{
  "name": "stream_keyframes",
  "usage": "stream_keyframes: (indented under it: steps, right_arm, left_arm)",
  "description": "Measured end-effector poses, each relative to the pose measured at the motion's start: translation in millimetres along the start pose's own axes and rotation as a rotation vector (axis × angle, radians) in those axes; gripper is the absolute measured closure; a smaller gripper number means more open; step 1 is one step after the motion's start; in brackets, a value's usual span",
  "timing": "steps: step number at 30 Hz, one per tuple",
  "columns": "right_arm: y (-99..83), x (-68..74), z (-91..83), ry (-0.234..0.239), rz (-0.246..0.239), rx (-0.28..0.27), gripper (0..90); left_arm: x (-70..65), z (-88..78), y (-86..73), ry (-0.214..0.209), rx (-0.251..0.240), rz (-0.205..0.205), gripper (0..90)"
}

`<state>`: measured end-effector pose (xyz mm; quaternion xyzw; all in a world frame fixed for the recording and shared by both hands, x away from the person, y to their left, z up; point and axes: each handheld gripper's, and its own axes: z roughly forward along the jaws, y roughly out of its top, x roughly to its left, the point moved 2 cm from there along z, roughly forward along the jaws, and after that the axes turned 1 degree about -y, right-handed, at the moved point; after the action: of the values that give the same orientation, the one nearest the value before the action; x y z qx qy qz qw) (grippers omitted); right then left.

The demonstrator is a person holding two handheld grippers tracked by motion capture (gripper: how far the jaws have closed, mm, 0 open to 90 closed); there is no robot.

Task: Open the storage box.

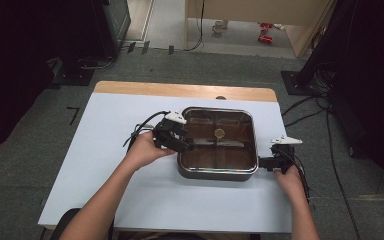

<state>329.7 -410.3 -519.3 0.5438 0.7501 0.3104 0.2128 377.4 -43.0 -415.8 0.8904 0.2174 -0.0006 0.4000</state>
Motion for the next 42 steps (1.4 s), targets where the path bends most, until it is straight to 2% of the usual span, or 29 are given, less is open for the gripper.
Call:
stream_keyframes:
  steps: [4,12,14,15,18,22,34,36,39,41,42]
  right_arm:
    - [0.0,0.1,-0.1,0.000,0.001,0.000,0.0]
    - [-0.1,0.2,-0.1,0.000,0.001,0.000,0.0]
    - [-0.1,0.1,-0.1,-0.001,0.001,0.000,0.0]
    - [-0.1,0.1,-0.1,-0.001,0.001,0.000,0.0]
    - [-0.2,0.2,-0.2,-0.002,0.002,0.000,0.0]
    - [-0.4,0.4,-0.4,-0.004,0.006,-0.001,0.0]
    - [-0.7,0.6,-0.8,-0.008,0.009,-0.001,0.0]
    - [-0.7,0.7,-0.8,-0.008,0.010,-0.001,0.0]
    - [-0.7,0.6,-0.8,-0.008,0.010,-0.002,0.0]
    - [-0.7,0.5,-0.8,-0.008,0.009,-0.001,0.0]
    - [-0.7,0.5,-0.8,-0.008,0.009,-0.001,0.0]
  left_arm:
    - [0.8,5.0,6.2,-0.003,0.012,0.014,34.4]
    - [5.3,20.9,19.1,-0.015,-0.006,0.033,36.1]
    - [5.7,28.8,22.9,-0.020,-0.021,0.036,37.0]
    - [5.7,28.8,22.9,-0.020,-0.021,0.036,37.8]
    - [5.5,42.5,28.2,-0.021,-0.005,0.051,37.9]
    - [3.2,53.3,36.1,-0.036,-0.010,0.067,39.1]
    - [1.2,80.0,49.3,-0.035,-0.005,0.091,40.6]
    - [-0.5,86.1,49.0,-0.026,0.002,0.107,44.6]
    - [-2.0,86.8,49.9,-0.025,-0.003,0.121,51.8]
    - [-4.3,87.1,50.5,-0.037,0.001,0.133,58.1]
    - [-6.4,86.6,51.2,-0.018,0.009,0.144,58.6]
